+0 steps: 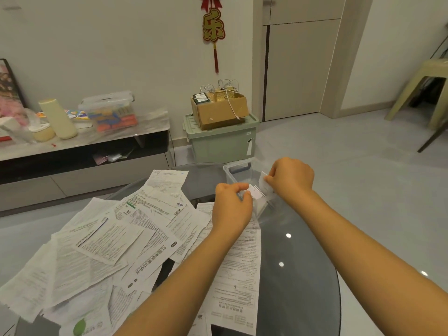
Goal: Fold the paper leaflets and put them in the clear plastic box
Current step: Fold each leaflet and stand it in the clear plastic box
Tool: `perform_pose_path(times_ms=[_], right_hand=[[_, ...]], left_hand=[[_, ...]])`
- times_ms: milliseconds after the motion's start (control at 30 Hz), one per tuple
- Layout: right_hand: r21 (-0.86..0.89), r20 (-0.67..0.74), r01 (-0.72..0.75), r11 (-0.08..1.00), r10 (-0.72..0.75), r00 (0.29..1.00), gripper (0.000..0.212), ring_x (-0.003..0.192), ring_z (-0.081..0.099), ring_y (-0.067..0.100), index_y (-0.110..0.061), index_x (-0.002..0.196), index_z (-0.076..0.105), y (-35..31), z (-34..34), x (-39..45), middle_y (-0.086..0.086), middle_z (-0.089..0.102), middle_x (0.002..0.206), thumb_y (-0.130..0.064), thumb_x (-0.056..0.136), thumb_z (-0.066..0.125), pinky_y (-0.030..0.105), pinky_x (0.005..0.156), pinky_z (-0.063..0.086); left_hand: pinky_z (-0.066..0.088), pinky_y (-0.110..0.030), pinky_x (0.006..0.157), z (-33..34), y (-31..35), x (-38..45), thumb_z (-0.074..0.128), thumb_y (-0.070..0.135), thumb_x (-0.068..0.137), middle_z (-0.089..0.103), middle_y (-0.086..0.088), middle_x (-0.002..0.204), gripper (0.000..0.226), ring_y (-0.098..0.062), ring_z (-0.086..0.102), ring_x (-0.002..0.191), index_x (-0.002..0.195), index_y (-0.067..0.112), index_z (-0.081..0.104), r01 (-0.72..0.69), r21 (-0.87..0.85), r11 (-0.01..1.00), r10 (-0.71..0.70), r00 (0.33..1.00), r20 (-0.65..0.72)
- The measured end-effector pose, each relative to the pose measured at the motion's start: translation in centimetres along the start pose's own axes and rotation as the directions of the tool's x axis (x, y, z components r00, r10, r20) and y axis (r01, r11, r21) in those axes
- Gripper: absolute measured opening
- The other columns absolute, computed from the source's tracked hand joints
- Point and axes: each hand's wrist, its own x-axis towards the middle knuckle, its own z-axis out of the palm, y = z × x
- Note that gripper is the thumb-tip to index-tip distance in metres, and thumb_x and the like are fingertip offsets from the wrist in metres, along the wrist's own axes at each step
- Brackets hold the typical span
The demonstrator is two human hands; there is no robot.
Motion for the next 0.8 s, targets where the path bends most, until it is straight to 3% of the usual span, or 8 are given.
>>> perform_pose_path(times_ms=[67, 200, 300, 367, 467, 567, 700, 800], right_hand=[[-0.085, 0.018, 0.007, 0.996, -0.006, 1.0, 0.009, 0.07, 0.052, 0.024, -0.018, 0.079, 0.064, -0.3, 0.3, 0.6, 0.003, 0.058, 0.073, -0.024, 0.085, 0.061, 0.027, 0.062, 0.035], [-0.197, 0.01, 0.039, 0.98, -0.038, 0.999, 0.029, 0.069, 0.044, 0.023, -0.017, 0.059, 0.045, -0.7, 0.5, 1.2, 0.0, 0.041, 0.058, -0.015, 0.083, 0.06, 0.027, 0.064, 0.032], [-0.141, -0.007, 0.054, 0.988, -0.056, 0.998, 0.008, 0.068, 0.049, 0.023, -0.017, 0.079, 0.064, -0.8, 0.4, 1.6, 0.003, 0.057, 0.07, -0.021, 0.085, 0.062, 0.027, 0.064, 0.034], [-0.092, -0.005, 0.052, 0.994, -0.053, 0.999, 0.009, 0.067, 0.051, 0.023, -0.017, 0.085, 0.067, -0.9, 0.4, 1.7, 0.005, 0.065, 0.079, -0.025, 0.085, 0.063, 0.026, 0.061, 0.035], [-0.156, 0.015, 0.078, 0.985, -0.077, 0.997, 0.006, 0.064, 0.049, 0.023, -0.016, 0.079, 0.064, -0.8, 0.4, 1.6, 0.003, 0.056, 0.067, -0.02, 0.084, 0.063, 0.025, 0.06, 0.034], [-0.257, 0.051, 0.091, 0.962, -0.081, 0.995, 0.02, 0.067, 0.047, 0.024, -0.016, 0.065, 0.052, -0.7, 0.5, 1.6, 0.0, 0.042, 0.058, -0.016, 0.083, 0.062, 0.027, 0.063, 0.034], [-0.169, 0.028, 0.092, 0.981, -0.089, 0.996, 0.008, 0.068, 0.052, 0.024, -0.014, 0.08, 0.064, -0.8, 0.7, 2.0, 0.004, 0.06, 0.072, -0.021, 0.084, 0.063, 0.026, 0.062, 0.037], [-0.098, 0.019, 0.081, 0.992, -0.079, 0.997, 0.012, 0.07, 0.058, 0.023, -0.014, 0.086, 0.067, -0.9, 1.0, 2.0, 0.005, 0.067, 0.08, -0.026, 0.085, 0.064, 0.026, 0.061, 0.042]], left_hand=[[0.038, -0.008, 0.066, 0.3, -0.5, 0.5, 0.053, 0.021, 0.093, 0.052, -0.002, 0.125, 0.026, -0.002, 0.054, 0.082, 0.117, 0.023, 0.064, -0.007, 0.023, 1.0, 0.006, 1.0, 0.003], [0.032, -0.003, 0.057, 0.5, -0.8, 0.5, 0.052, 0.022, 0.094, 0.05, -0.001, 0.124, 0.025, 0.005, 0.049, 0.074, 0.116, 0.024, 0.063, -0.018, 0.027, 0.999, 0.018, 1.0, -0.01], [0.034, -0.002, 0.053, 0.6, -0.9, 0.5, 0.052, 0.023, 0.094, 0.05, 0.0, 0.125, 0.024, 0.003, 0.05, 0.074, 0.116, 0.025, 0.063, -0.015, 0.022, 1.0, 0.015, 1.0, -0.01], [0.037, 0.0, 0.052, 0.5, -1.0, 0.5, 0.052, 0.023, 0.094, 0.049, -0.001, 0.126, 0.024, 0.003, 0.05, 0.073, 0.116, 0.025, 0.063, -0.005, 0.008, 1.0, 0.005, 1.0, -0.009], [0.035, 0.001, 0.051, 0.6, -1.0, 0.5, 0.052, 0.022, 0.095, 0.048, -0.001, 0.126, 0.024, 0.005, 0.048, 0.071, 0.116, 0.025, 0.063, 0.001, 0.002, 1.0, -0.001, 1.0, -0.009], [0.032, -0.002, 0.051, 0.8, -1.0, 0.6, 0.052, 0.024, 0.095, 0.05, 0.0, 0.127, 0.024, 0.006, 0.048, 0.07, 0.115, 0.026, 0.063, 0.014, -0.002, 1.0, -0.014, 1.0, -0.006], [0.032, -0.001, 0.05, 0.7, -1.0, 0.6, 0.051, 0.024, 0.095, 0.049, 0.001, 0.127, 0.024, 0.008, 0.047, 0.07, 0.115, 0.026, 0.063, 0.017, -0.012, 1.0, -0.017, 1.0, 0.0], [0.032, -0.002, 0.051, 0.7, -1.1, 0.5, 0.052, 0.023, 0.095, 0.049, 0.0, 0.127, 0.024, 0.007, 0.047, 0.07, 0.115, 0.026, 0.063, 0.02, -0.026, 0.999, -0.02, 1.0, -0.001]])
